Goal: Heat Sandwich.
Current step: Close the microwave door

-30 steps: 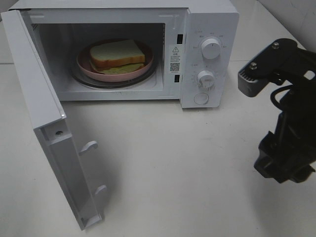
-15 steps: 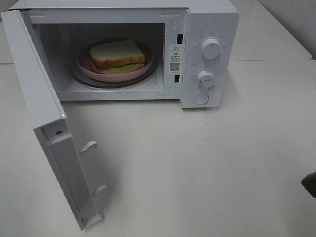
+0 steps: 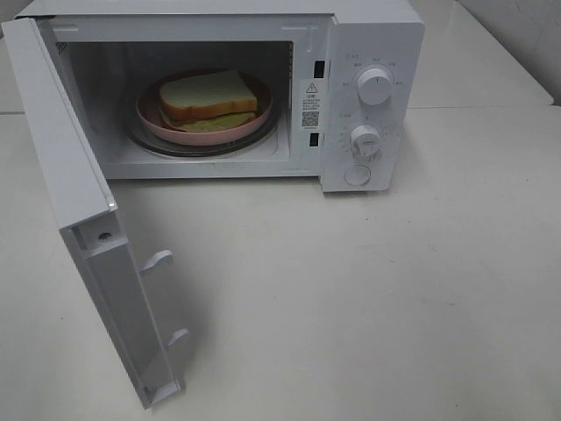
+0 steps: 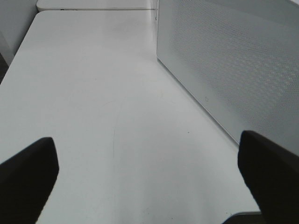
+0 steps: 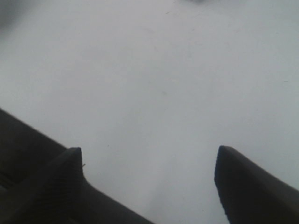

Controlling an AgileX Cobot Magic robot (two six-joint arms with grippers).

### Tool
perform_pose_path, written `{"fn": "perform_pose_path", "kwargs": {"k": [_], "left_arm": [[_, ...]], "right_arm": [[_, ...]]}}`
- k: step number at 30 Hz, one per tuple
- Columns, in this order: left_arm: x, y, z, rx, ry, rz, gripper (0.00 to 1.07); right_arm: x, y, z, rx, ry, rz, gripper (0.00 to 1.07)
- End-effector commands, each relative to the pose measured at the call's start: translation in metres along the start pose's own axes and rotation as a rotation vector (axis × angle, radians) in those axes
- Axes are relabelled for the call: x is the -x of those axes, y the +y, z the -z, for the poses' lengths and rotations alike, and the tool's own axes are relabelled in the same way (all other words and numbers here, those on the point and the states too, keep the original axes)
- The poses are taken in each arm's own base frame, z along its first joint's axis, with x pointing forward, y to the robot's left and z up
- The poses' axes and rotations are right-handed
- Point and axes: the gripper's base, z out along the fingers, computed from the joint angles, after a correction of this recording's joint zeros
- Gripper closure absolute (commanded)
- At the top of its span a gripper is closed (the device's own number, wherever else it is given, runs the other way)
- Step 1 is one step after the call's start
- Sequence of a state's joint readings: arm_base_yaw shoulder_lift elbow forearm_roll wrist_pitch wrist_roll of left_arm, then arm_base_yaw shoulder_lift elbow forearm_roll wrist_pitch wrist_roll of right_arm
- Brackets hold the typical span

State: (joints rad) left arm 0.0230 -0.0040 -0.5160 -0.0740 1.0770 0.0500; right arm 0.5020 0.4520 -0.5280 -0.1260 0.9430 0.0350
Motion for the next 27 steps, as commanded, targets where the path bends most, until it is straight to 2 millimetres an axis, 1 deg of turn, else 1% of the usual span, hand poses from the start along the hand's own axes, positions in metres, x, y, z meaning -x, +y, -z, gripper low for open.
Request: {"fn": "perform_pose_path", "kwargs": {"k": [1,3,6,7,8,10,12,14,17,24,27], "left_arm": [[-0.001,-0.001,0.002,-0.005,-0.028,0.006,0.06],[-0.001,-0.001,0.002,-0.005,-0.028,0.006,0.06],[-0.001,-0.001,0.002,-0.005,-0.028,0.006,0.06],[-0.001,-0.001,0.002,-0.005,-0.028,0.006,0.06],[-0.001,-0.001,0.002,-0.005,-0.028,0.006,0.06],[-0.001,-0.001,0.002,-0.005,-0.028,0.006,0.06],[-0.001,-0.001,0.002,-0.005,-0.028,0.006,0.06],[-0.001,-0.001,0.002,-0.005,-0.028,0.006,0.06],[-0.001,-0.001,0.002,-0.005,-0.028,0.006,0.06],[-0.001,-0.001,0.002,-0.005,-0.028,0.006,0.06],[-0.001,-0.001,0.002,-0.005,-0.028,0.006,0.06]], "right_arm": [[-0.006,-0.005,0.009,-0.055,-0.063,-0.083,0.31],[-0.013,-0.008,0.017,-0.098,-0.111,-0.142,0.31],[-0.017,-0.009,0.023,-0.126,-0.14,-0.177,0.31],[-0.023,-0.009,0.028,-0.156,-0.167,-0.225,0.31],[-0.023,-0.009,0.028,-0.156,-0.167,-0.225,0.31],[-0.028,-0.009,0.031,-0.184,-0.185,-0.28,0.32],[-0.039,-0.007,0.035,-0.238,-0.2,-0.338,0.32],[-0.042,-0.007,0.034,-0.25,-0.2,-0.349,0.32],[-0.048,-0.004,0.04,-0.289,-0.253,-0.376,0.32],[-0.053,-0.002,0.045,-0.323,-0.298,-0.397,0.32],[-0.06,0.002,0.05,-0.327,-0.354,-0.388,0.32]]}}
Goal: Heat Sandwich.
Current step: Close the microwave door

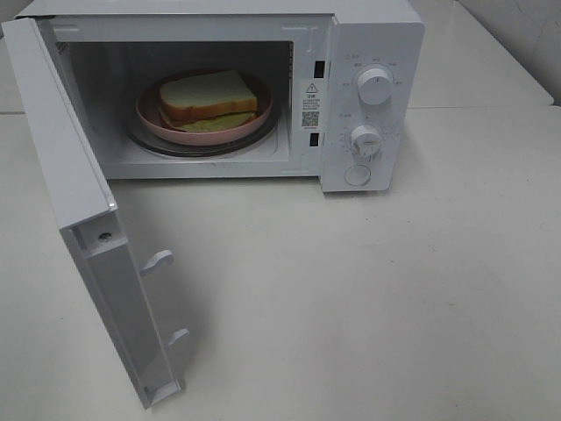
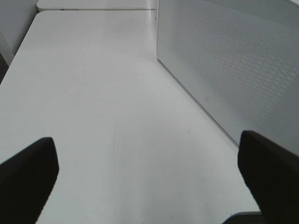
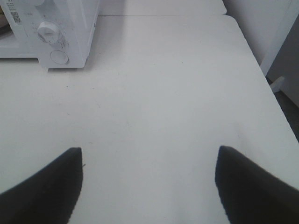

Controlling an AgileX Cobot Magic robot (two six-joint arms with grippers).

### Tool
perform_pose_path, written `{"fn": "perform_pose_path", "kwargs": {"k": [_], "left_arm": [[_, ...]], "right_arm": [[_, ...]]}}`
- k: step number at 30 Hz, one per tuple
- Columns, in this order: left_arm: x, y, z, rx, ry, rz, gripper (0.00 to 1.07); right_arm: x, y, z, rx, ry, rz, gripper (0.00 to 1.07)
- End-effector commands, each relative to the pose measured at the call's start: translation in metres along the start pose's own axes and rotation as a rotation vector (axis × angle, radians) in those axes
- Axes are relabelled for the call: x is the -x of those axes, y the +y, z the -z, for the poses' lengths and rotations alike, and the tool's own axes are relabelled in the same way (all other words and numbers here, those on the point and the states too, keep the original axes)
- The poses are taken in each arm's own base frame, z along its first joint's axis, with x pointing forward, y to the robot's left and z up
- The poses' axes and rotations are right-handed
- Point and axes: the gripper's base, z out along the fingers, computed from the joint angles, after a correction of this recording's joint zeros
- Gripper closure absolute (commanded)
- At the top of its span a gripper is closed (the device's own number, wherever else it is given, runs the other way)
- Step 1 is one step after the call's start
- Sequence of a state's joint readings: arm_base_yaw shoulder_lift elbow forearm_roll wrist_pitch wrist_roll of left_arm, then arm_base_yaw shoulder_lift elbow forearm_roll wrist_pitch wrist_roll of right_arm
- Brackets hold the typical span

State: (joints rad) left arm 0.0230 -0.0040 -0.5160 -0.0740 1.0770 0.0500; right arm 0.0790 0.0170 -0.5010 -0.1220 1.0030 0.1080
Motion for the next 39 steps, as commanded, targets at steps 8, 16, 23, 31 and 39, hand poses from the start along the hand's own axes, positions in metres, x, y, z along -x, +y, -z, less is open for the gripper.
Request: {"fn": "perform_pose_path", "kwargs": {"k": [8,16,23,31,39], "left_arm": [[-0.0007,-0.0005,0.0022,-0.005,-0.027,0.006,0.06],[-0.0007,-0.0005,0.0022,-0.005,-0.027,0.006,0.06],[-0.0007,-0.0005,0.0022,-0.005,-0.027,0.006,0.06],[-0.0007,-0.0005,0.0022,-0.005,-0.027,0.006,0.06],[-0.0007,-0.0005,0.0022,-0.005,-0.027,0.006,0.06]], "right_arm": [[-0.0042,0.0031,0.0055,0.037,-0.044,0.032,0.32],[-0.0042,0.0031,0.0055,0.037,-0.044,0.031,0.32],[-0.0042,0.0031,0.0055,0.037,-0.044,0.03,0.32],[-0.0042,0.0031,0.0055,0.037,-0.044,0.03,0.32],[-0.0042,0.0031,0.0055,0.037,-0.044,0.03,0.32]]}}
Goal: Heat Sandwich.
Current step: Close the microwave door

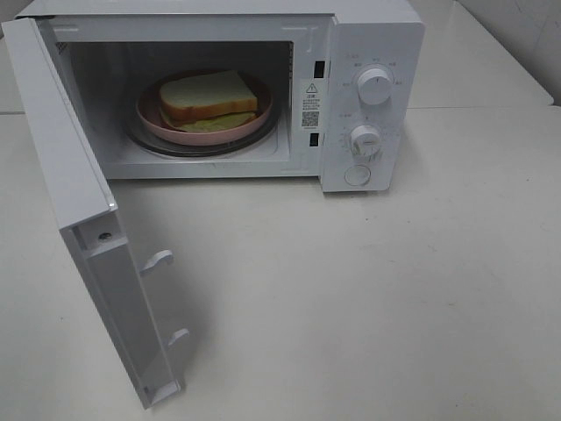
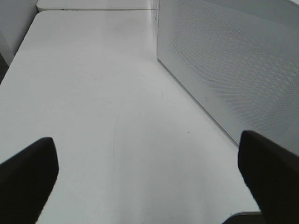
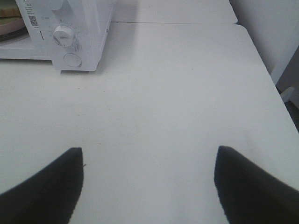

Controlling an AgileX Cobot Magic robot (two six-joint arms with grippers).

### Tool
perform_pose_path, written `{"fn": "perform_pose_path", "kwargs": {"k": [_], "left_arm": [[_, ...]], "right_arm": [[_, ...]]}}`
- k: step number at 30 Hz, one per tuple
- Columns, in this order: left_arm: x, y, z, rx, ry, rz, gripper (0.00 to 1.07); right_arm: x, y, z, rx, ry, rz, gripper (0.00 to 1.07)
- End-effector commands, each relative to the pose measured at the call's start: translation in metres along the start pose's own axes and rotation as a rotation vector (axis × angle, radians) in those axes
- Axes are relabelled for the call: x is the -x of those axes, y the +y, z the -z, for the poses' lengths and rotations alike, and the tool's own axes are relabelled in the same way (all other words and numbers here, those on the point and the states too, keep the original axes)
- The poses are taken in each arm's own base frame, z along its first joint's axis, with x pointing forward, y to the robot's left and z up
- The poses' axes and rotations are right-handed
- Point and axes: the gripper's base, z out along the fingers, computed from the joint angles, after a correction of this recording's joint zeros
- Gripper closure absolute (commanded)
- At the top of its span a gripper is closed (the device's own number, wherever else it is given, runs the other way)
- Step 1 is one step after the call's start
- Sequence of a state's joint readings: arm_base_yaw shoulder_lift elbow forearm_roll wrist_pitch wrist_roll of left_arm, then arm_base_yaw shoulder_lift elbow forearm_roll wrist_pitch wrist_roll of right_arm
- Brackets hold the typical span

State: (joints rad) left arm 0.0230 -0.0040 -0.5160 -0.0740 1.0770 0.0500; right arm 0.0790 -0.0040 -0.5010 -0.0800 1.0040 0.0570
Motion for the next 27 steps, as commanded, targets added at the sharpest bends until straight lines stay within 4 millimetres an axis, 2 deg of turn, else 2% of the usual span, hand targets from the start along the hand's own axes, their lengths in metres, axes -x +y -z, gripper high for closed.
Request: {"fn": "perform_pose_path", "kwargs": {"k": [1,21,25,27], "left_arm": [[-0.001,-0.001,0.002,-0.005,-0.027,0.006,0.06],[0.001,0.0,0.0,-0.006,-0.009,0.007,0.06],[0.004,-0.001,-0.003,-0.015,0.012,0.015,0.06],[0.015,-0.002,-0.002,-0.023,-0.01,0.021,0.06]], "right_arm": [[-0.002,0.0,0.003,-0.002,-0.028,0.0,0.32],[-0.002,0.0,0.003,-0.002,-0.028,0.0,0.32],[-0.002,0.0,0.003,-0.002,-0.028,0.0,0.32],[-0.002,0.0,0.003,-0.002,-0.028,0.002,0.32]]}}
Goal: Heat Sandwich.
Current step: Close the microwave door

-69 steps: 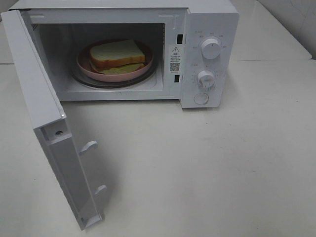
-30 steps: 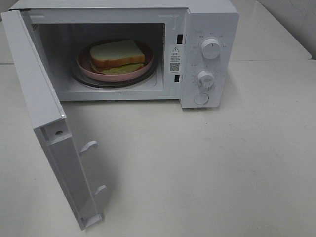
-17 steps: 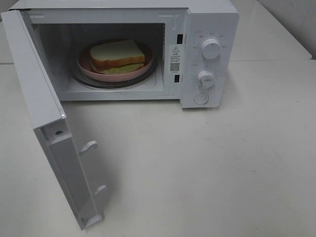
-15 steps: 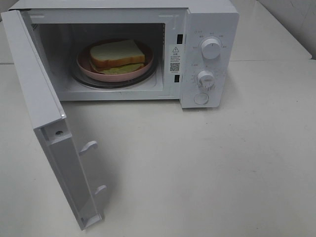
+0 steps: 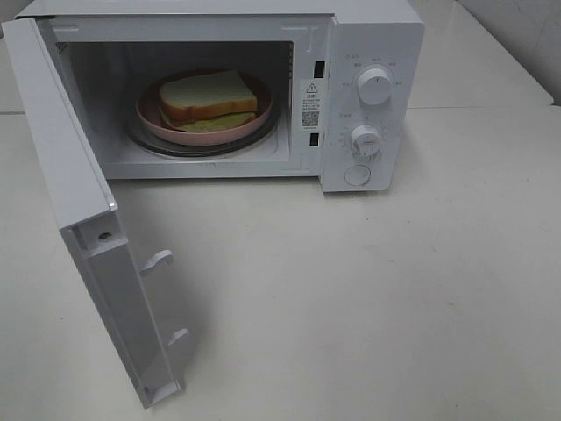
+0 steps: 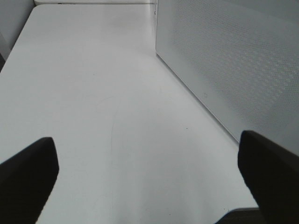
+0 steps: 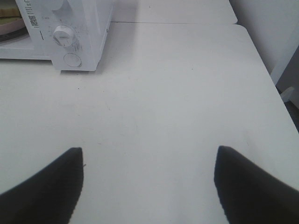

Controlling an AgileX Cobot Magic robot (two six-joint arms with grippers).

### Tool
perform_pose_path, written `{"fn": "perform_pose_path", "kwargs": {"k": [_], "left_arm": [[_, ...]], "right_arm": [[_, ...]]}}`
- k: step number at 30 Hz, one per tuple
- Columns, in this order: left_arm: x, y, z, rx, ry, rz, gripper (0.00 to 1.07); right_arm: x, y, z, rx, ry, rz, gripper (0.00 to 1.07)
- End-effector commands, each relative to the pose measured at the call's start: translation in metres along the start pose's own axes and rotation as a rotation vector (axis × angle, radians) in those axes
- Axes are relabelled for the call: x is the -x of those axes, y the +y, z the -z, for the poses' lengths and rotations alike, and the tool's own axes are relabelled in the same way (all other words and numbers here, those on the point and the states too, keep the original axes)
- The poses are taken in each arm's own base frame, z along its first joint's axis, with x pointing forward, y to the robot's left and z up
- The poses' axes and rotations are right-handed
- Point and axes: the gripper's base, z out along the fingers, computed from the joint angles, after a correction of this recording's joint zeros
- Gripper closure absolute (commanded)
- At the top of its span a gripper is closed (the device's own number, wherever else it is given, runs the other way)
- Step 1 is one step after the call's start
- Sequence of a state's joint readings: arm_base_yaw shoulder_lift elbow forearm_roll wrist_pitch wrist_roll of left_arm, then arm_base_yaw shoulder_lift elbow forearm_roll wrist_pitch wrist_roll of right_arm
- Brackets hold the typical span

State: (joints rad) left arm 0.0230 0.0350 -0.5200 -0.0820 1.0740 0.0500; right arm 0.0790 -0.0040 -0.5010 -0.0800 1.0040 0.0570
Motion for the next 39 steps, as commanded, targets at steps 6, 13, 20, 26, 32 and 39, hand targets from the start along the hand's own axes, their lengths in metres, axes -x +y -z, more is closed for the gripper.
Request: {"fn": "perform_pose_path", "kwargs": {"k": [6,13,20,26,32,39], "left_arm": [[0.029,-0.001,-0.004,-0.014,-0.039,0.015,0.06],[0.049,0.003,-0.032,0.0,-0.008,0.023,0.28],[0.062,0.005,-0.054,0.008,-0.001,0.03,0.58],[0.075,0.009,-0.084,0.027,0.018,0.024,0.94],[0.084,0.013,-0.117,0.036,0.029,0.03,1.07],[0.093,0.017,-0.155,0.051,-0.012,0.034,1.07]], "right_arm": [[-0.002,0.0,0.003,-0.002,-0.028,0.002,0.32],[-0.002,0.0,0.003,-0.002,-0.028,0.002,0.32],[-0.002,0.0,0.003,-0.002,-0.028,0.002,0.32],[-0.002,0.0,0.003,-0.002,-0.028,0.002,0.32],[-0.002,0.0,0.003,-0.002,-0.028,0.002,0.32],[-0.002,0.0,0.003,-0.002,-0.028,0.002,0.32]]}}
